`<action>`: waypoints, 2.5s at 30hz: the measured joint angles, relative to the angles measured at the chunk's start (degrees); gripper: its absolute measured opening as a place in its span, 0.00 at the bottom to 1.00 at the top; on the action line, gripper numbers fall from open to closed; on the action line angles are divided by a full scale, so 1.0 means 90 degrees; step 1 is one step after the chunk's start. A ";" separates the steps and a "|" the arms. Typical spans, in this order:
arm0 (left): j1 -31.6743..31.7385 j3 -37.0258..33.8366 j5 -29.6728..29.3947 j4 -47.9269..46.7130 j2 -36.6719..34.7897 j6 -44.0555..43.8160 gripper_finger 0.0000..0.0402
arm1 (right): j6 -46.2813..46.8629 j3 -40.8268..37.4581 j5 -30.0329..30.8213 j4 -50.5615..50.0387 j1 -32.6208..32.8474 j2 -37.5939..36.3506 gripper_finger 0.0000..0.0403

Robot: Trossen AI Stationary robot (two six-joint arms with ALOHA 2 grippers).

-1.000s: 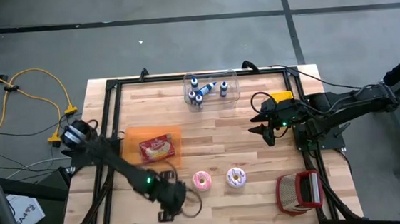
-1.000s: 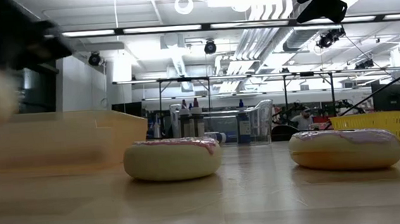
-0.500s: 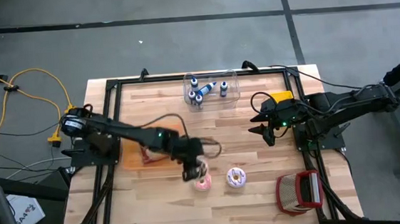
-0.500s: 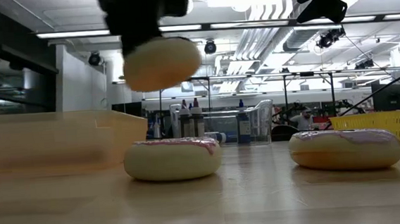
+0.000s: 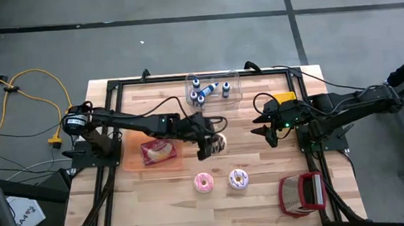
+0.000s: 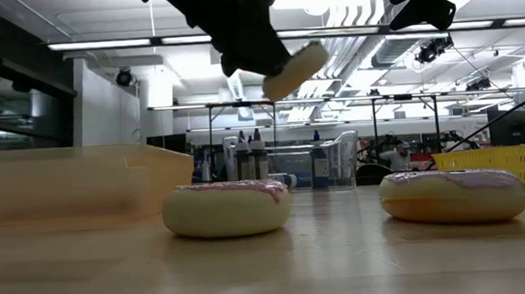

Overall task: Pick & Place Food Item
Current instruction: Put the brown donut into the yellow bin

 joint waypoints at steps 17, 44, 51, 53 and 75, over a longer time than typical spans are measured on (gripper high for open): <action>0.0116 0.0010 -0.2337 0.0743 0.0327 -0.0104 0.25 | 0.0001 0.0000 -0.0002 0.0025 -0.0002 -0.0002 0.51; -0.0316 0.0010 -0.1032 0.2785 0.0350 0.1738 0.25 | 0.0002 0.0000 0.0100 0.0664 -0.0002 -0.0002 0.51; -0.0254 0.0010 -0.1550 0.3109 0.0350 0.2039 0.25 | 0.0603 0.0000 0.0009 0.1131 -0.0002 -0.0002 0.51; -0.0232 0.0010 -0.1558 0.3118 0.0347 0.1974 0.25 | 0.0944 0.0000 -0.0044 0.1090 -0.0005 -0.0002 0.51; -0.0139 0.0007 -0.3595 0.3102 0.0347 0.1635 0.25 | 0.1013 0.0002 0.0855 0.0940 -0.0249 0.1332 0.51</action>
